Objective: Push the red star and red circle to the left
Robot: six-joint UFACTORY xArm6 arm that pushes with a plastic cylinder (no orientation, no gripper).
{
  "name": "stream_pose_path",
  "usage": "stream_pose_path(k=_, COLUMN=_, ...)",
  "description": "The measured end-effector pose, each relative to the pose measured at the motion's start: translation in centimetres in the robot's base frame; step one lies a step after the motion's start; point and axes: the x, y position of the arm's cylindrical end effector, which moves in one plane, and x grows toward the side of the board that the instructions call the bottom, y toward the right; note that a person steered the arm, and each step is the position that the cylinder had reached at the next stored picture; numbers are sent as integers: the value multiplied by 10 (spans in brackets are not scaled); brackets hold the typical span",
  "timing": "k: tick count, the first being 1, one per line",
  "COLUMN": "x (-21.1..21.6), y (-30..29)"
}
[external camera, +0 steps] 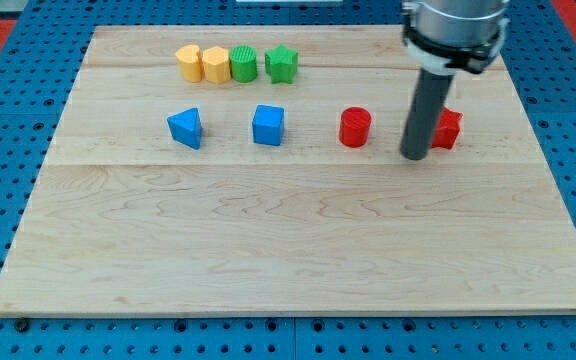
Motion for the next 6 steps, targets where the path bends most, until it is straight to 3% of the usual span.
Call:
stream_pose_path(k=3, x=-10, y=89)
stream_pose_path(k=4, x=-34, y=69)
stream_pose_path(k=6, x=-36, y=-108)
